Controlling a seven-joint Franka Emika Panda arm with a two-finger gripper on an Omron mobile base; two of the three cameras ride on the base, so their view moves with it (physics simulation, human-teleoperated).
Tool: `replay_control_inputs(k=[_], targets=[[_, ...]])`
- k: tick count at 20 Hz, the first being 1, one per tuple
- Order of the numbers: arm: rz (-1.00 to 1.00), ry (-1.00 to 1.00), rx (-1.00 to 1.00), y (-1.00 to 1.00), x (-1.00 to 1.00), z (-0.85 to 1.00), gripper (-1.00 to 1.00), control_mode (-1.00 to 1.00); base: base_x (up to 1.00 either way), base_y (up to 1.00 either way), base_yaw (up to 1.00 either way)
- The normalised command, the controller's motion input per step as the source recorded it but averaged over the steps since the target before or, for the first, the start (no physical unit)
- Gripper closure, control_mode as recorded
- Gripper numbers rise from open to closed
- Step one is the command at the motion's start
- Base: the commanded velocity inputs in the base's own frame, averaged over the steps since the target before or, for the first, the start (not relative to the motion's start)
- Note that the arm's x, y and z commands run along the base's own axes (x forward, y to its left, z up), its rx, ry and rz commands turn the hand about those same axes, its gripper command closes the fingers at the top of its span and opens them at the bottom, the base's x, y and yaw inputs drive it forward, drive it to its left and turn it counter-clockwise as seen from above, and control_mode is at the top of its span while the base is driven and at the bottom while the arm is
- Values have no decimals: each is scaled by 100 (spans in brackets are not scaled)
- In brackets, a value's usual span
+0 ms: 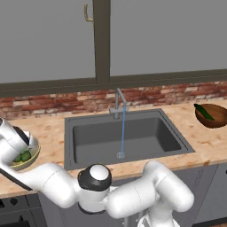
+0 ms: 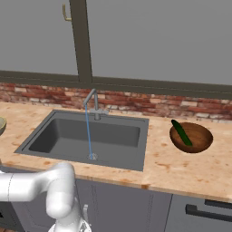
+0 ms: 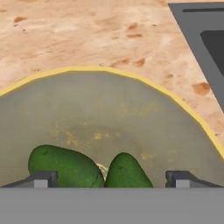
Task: Pick the avocados from the sink and place them in one bowl. Place the cucumber in the other bowl. Then turn off the sink faucet.
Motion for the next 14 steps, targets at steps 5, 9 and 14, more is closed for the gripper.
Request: replay_control_inputs(k=[5, 9, 14], targets=[[-9, -24, 0, -74, -7, 9, -100, -100, 0, 0, 0], [-10, -28, 5, -96, -15, 12, -100, -100, 0, 0, 0], [-10, -27, 14, -100, -10, 27, -100, -100, 0, 0, 0]])
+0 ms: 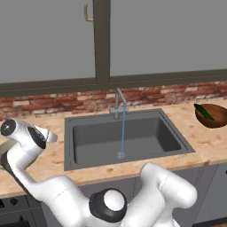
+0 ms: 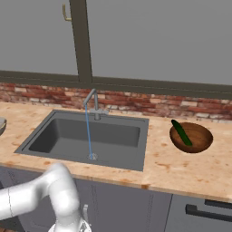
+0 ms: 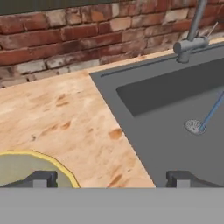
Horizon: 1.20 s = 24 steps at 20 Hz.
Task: Pick the avocados from the sink and place them in one bowl. Place the cucumber in the other bowl. Then turn off the sink faucet.
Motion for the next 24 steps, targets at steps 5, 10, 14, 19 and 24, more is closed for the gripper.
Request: replay_control_inputs(k=[5, 10, 14, 19, 24], targets=[[-8, -18, 20, -100, -7, 51, -100, -100, 0, 0, 0], [-5, -5, 22, -100, -10, 63, -100, -100, 0, 0, 0], [-1, -1, 24, -100, -17, 50, -100, -100, 0, 0, 0], [0, -1, 23, -100, -17, 35, -100, -100, 0, 0, 0], [0, 0, 22, -100, -5, 34, -100, -100, 0, 0, 0]])
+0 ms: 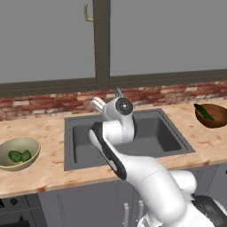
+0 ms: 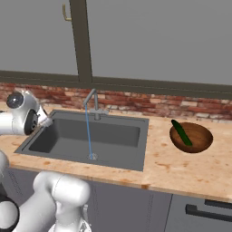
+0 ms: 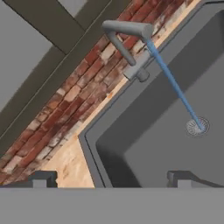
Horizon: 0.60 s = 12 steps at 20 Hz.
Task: Pick the avocados from the sink and place them in one bowl. Place the cucumber in the other bowl. Then turn off the sink faucet.
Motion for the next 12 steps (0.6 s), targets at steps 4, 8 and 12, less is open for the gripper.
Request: replay_control_inputs(k=[4, 8, 12], targets=[[0, -2, 21, -95, 0, 35, -100, -100, 0, 0, 0], [0, -7, 20, -90, 0, 28, -100, -100, 0, 0, 0], [-2, -11, 20, -76, 0, 21, -100, -100, 0, 0, 0]])
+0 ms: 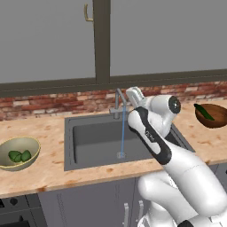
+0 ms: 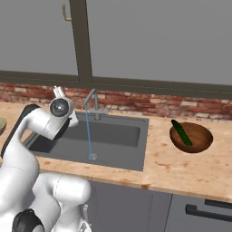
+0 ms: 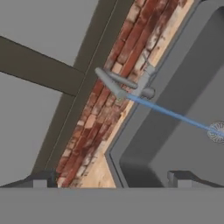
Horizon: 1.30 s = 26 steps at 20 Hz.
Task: Pick the avocados from the sink and place them in one bowl. Place the cucumber in the other bowl. Then turn off the sink faucet.
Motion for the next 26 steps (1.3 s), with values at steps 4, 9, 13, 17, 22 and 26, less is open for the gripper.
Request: replay_control_inputs(k=[4, 9, 13, 17, 22, 26], targets=[[-11, -13, 13, -54, 0, 9, -100, -100, 0, 0, 0], [-7, 7, 6, -41, 0, 1, -100, -100, 0, 0, 0], [-1, 10, 9, -21, 0, 2, -100, -100, 0, 0, 0], [-8, 6, 30, -48, 0, 23, -100, -100, 0, 0, 0], [-9, 5, 32, -45, -1, 15, -100, -100, 0, 0, 0], [-11, 23, 29, -29, 0, 9, -100, -100, 0, 0, 0]])
